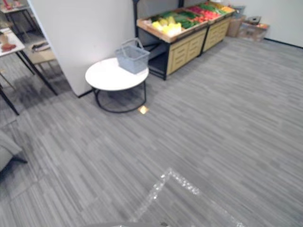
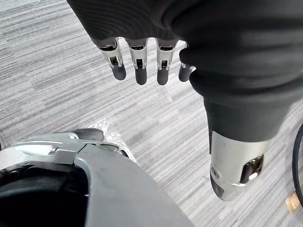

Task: Pick vegetable in the basket

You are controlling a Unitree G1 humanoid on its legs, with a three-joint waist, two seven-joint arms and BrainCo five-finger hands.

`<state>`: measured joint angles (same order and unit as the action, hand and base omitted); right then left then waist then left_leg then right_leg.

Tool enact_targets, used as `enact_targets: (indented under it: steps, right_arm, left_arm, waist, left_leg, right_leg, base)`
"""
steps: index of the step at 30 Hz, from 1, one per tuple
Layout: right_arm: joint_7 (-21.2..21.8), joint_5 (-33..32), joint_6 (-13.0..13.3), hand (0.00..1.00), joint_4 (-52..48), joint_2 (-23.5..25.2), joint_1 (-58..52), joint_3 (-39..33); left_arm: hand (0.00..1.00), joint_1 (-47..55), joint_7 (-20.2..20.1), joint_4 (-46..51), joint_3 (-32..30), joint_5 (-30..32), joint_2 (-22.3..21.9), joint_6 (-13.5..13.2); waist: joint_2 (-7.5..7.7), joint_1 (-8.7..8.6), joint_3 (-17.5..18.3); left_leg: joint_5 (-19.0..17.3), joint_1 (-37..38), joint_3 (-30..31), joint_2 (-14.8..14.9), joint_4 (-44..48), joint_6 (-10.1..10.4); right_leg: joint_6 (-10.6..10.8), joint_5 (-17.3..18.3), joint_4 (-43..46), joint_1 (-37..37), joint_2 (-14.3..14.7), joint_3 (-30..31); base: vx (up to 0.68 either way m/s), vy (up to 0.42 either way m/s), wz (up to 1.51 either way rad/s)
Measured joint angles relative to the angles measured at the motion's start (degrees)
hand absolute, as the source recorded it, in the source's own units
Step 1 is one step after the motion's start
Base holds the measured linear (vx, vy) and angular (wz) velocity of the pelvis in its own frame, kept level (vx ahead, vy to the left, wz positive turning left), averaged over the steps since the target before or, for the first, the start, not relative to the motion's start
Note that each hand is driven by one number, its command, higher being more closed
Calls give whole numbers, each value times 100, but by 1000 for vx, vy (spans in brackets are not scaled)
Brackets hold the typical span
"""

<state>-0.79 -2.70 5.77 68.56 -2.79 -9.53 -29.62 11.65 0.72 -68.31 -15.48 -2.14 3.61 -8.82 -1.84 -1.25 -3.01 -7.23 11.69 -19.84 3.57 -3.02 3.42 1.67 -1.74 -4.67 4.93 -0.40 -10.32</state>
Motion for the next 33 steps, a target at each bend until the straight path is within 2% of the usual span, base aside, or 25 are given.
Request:
enact_targets:
  steps: [9,17,22,30,33]
  right_arm:
    - [-3,3,7,0,-9,47,136,-175]
    - [-13,-12,86,0,-14,48,153,-190]
    - [-18,-248,214,0,-18,1,165,-6]
    - [-11,-421,263,0,-47,-44,310,439]
    - [-2,-423,317,0,-72,-50,423,649]
  left_arm:
    - [0,-59,-30,4,6,-8,7,-63]
    - [0,-106,13,4,468,-216,104,-123]
    - [0,-123,34,4,520,-221,125,-195]
    - [0,-394,137,13,514,-223,173,-243]
    - [0,-519,165,14,409,-308,188,-243]
  waist:
    - [15,5,-163]
    - [52,-4,-196]
    - [74,8,-197]
    - [101,-7,-265]
    - [146,-3,-375]
  left_leg:
    - [-15,80,0,25,0,23]
    - [-16,57,-24,52,4,20]
    - [-49,35,-170,106,1,66]
    - [-91,-52,-306,188,49,134]
    - [-159,-240,-339,250,353,243]
  right_leg:
    - [26,7,-79,133,24,-36]
    - [49,23,-133,122,50,-38]
    - [16,1,-136,42,123,84]
    - [3,-8,-135,-88,216,193]
    - [-5,-1,-91,-182,216,259]
  base:
    - [-28,-17,0]
    - [-59,-40,-1]
    - [7,-30,-12]
    - [31,-34,-9]
    - [4,-50,-12]
